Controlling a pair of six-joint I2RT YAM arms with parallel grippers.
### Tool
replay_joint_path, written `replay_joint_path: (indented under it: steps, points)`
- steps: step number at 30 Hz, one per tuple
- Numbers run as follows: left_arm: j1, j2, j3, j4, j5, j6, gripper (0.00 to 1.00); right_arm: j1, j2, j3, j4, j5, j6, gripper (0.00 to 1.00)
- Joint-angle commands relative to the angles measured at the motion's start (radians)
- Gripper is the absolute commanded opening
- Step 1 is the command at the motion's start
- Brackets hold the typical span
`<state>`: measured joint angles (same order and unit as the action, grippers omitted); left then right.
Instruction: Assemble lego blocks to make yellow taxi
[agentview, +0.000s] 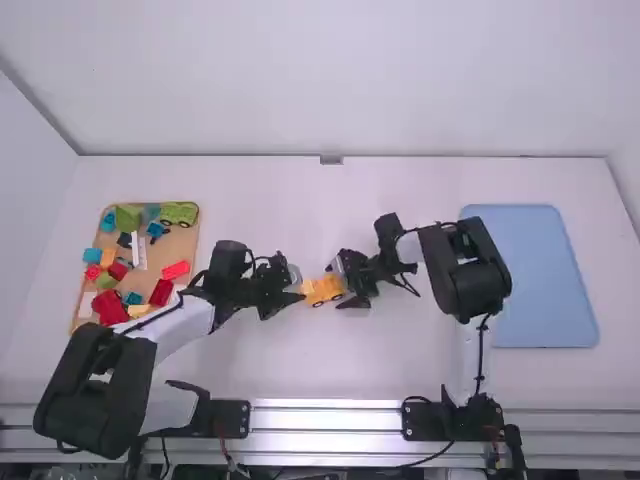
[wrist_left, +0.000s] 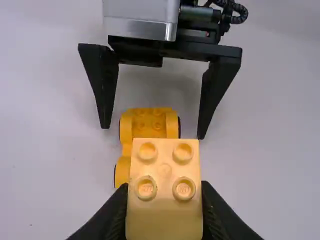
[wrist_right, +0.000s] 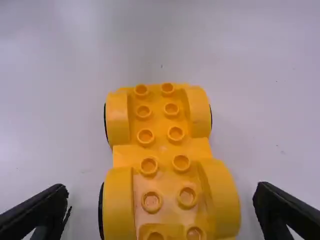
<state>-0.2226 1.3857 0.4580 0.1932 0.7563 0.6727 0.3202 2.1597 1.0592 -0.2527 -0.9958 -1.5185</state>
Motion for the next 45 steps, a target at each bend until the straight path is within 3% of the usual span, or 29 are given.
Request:
replay_joint_path:
  steps: [1, 4, 9, 12, 21, 26, 35, 40, 45]
  points:
    - [-0.005, 0.006, -0.008, 0.0, 0.01, -0.014, 0.09, 0.023, 0.019, 0.0, 0.008, 0.029, 0.018, 0.96]
    - [-0.009, 0.006, -0.009, -0.002, 0.01, -0.014, 0.1, 0.038, 0.019, 0.0, 0.041, 0.079, 0.087, 0.87]
    - [-0.006, 0.006, -0.008, 0.001, 0.008, 0.015, 0.08, 0.061, 0.019, 0.001, 0.063, 0.11, 0.112, 0.62]
    - [-0.004, 0.007, -0.008, 0.005, 0.004, 0.031, 0.08, 0.06, 0.019, 0.001, 0.071, 0.107, 0.141, 0.59]
    - [-0.011, 0.137, 0.048, 0.066, -0.039, 0.063, 0.02, 0.051, 0.019, 0.0, 0.1, 0.099, 0.241, 0.39]
    - [-0.011, 0.25, 0.141, 0.047, -0.038, 0.121, 0.02, 0.053, 0.019, -0.001, 0.174, 0.138, 0.411, 0.36]
    - [-0.011, 0.36, 0.32, -0.107, -0.023, 0.257, 0.02, 0.054, 0.019, -0.064, 0.371, 0.14, 0.522, 0.38]
    - [-0.011, 0.365, 0.352, -0.174, -0.043, 0.339, 0.02, 0.047, 0.019, -0.111, 0.483, 0.129, 0.558, 0.44]
    - [-0.011, 0.365, 0.352, -0.174, -0.045, 0.376, 0.02, 0.054, 0.019, -0.124, 0.496, 0.131, 0.561, 0.47]
